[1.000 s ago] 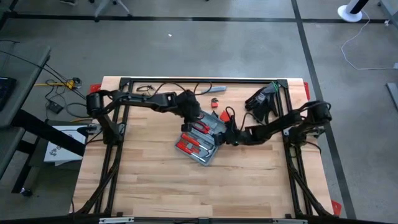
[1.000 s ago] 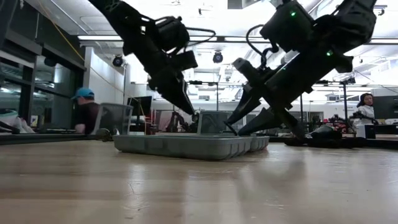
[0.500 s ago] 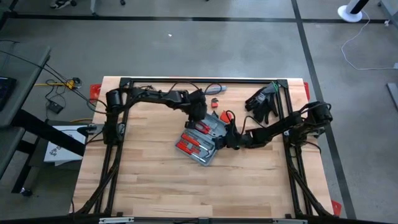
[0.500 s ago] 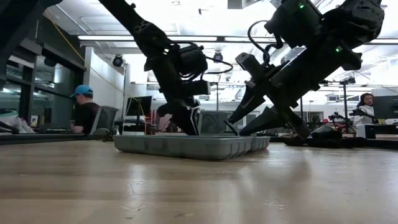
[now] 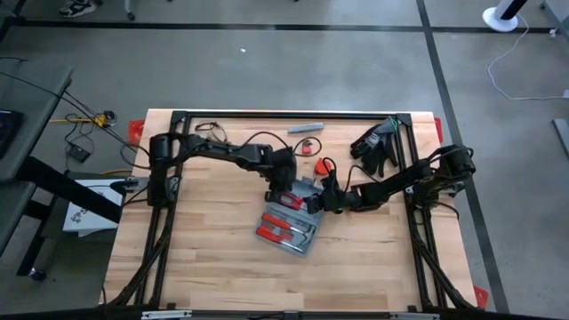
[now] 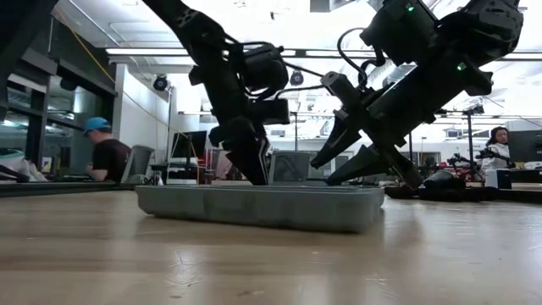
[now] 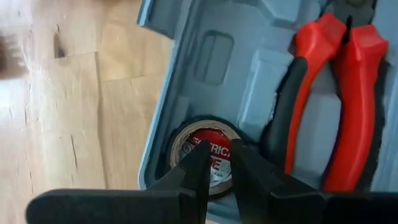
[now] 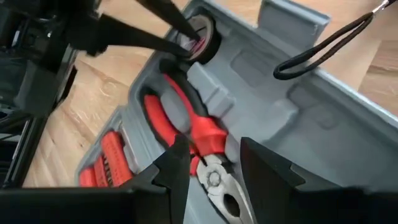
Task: Prefit tool cases
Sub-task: Remove the black electrical tape from the gray prefit tool case
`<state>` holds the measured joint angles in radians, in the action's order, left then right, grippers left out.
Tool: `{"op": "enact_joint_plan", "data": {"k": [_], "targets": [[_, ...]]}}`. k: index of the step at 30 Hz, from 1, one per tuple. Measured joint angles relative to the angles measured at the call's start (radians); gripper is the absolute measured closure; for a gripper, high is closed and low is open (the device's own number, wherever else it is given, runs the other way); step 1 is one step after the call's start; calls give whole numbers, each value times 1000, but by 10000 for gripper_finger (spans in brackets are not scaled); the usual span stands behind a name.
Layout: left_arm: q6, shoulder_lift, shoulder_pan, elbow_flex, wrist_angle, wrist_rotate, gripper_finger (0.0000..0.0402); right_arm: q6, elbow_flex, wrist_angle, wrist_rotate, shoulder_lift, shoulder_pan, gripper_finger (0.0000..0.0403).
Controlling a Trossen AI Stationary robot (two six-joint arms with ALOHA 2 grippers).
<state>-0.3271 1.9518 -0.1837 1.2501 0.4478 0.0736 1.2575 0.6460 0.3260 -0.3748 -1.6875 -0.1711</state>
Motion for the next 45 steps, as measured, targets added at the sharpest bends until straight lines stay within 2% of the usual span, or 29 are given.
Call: {"op": "enact_joint_plan", "data": {"k": [8, 13, 20, 25, 37, 45], "targets": [[-18, -71, 2, 1, 23, 10, 348, -5, 0, 0, -3, 0, 0, 270], [-51, -63, 8, -11, 28, 85, 348, -8, 0, -1, -4, 0, 0, 270], [-103, -48, 28, -73, -33, 50, 348, -8, 0, -6, -19, 0, 0, 270], [-56, -39, 32, -105, -100, -46, 348, -5, 0, -16, -19, 0, 0, 270], [-41, -15, 31, -101, -130, -53, 348, -5, 0, -49, -20, 0, 1, 270], [16, -9, 50, -101, -120, -65, 396, 4, 0, -56, -27, 0, 1, 270]]}}
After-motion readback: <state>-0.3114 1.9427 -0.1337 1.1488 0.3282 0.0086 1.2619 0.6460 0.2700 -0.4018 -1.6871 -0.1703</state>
